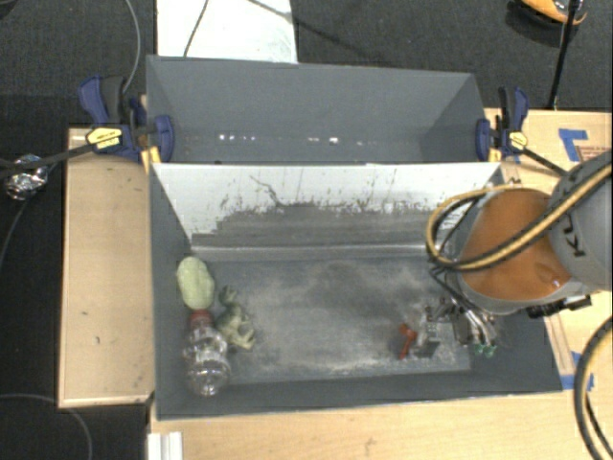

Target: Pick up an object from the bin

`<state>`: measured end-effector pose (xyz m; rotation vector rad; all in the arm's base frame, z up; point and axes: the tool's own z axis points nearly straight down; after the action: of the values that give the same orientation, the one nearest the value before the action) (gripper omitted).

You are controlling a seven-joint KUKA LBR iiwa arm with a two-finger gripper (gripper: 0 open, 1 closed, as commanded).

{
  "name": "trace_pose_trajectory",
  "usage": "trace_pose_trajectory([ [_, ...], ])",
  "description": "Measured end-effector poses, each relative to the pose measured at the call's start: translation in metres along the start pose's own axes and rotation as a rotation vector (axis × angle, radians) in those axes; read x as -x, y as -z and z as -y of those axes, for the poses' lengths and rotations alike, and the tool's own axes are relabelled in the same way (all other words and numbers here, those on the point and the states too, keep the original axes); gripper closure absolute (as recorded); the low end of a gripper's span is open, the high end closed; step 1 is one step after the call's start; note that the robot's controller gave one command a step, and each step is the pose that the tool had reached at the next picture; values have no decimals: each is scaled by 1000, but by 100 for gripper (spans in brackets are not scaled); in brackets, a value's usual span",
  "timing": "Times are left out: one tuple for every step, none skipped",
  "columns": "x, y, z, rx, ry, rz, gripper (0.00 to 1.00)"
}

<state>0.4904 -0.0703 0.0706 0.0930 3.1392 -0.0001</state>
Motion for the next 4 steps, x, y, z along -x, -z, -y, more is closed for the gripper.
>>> trace_pose_trajectory([
  [0,0,0,0,-1,0,100],
  [4,45,-3,1,5,-6,100],
  [54,0,21,0,472,5,100],
  [54,0,22,0,470,5,100],
])
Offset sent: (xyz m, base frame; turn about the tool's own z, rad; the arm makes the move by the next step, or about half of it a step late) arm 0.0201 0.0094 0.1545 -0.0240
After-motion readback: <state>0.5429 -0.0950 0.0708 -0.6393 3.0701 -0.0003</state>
